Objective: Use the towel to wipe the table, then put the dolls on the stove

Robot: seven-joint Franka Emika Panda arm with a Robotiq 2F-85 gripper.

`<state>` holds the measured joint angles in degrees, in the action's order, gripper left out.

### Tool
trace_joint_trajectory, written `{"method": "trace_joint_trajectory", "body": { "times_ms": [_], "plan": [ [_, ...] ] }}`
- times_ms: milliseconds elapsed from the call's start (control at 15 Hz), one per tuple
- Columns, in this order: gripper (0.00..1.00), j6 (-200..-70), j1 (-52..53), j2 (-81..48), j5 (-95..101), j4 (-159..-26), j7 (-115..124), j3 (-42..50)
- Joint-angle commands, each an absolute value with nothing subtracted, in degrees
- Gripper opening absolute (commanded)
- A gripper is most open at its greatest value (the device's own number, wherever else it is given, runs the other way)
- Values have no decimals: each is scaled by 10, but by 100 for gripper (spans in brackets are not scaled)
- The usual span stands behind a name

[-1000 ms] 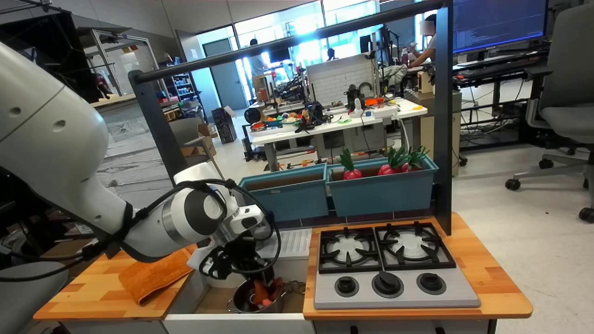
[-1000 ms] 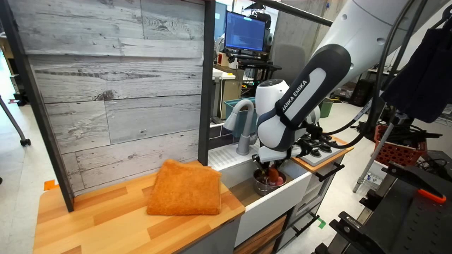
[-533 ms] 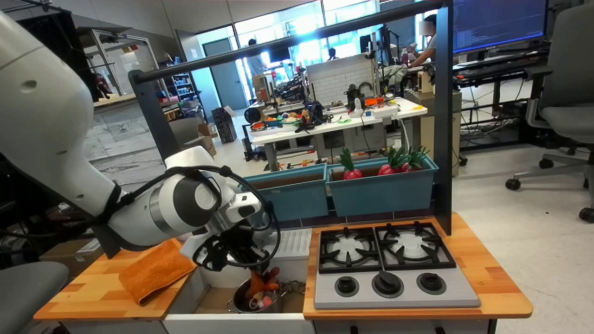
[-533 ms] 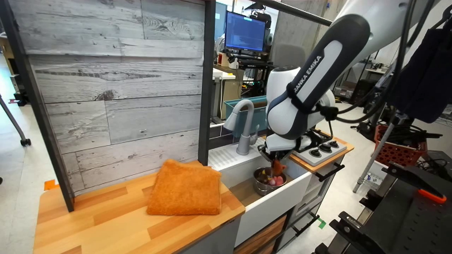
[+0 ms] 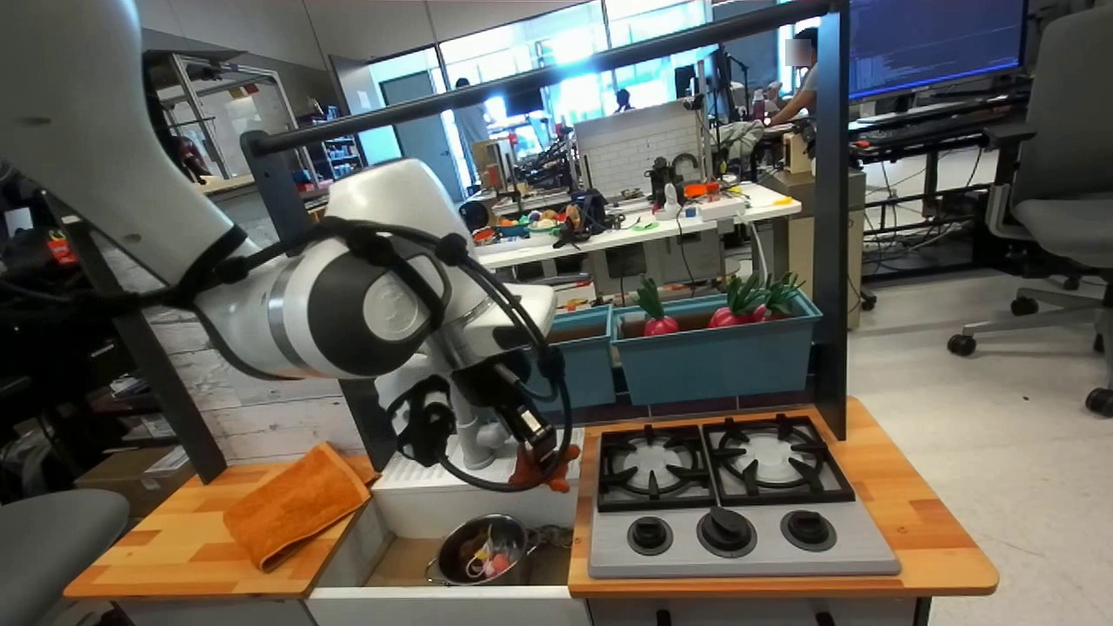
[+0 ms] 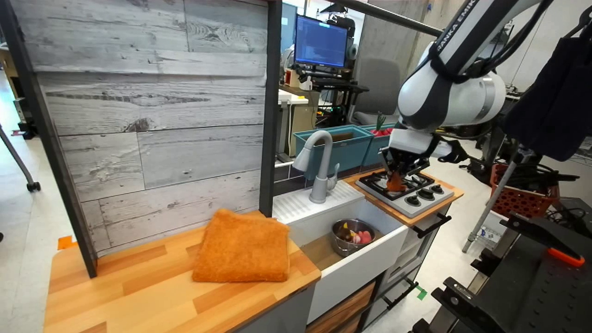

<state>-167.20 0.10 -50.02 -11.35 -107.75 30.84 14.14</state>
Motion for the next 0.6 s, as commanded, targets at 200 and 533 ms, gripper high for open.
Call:
{"method": "trace_joint_trajectory", "body": {
  "times_ms": [200, 533],
  "plan": [
    [3, -1679, -78, -500, -217, -1024, 340, 126],
    [3, -1681, -84, -538, -256, -958, 428, 142]
  ]
}}
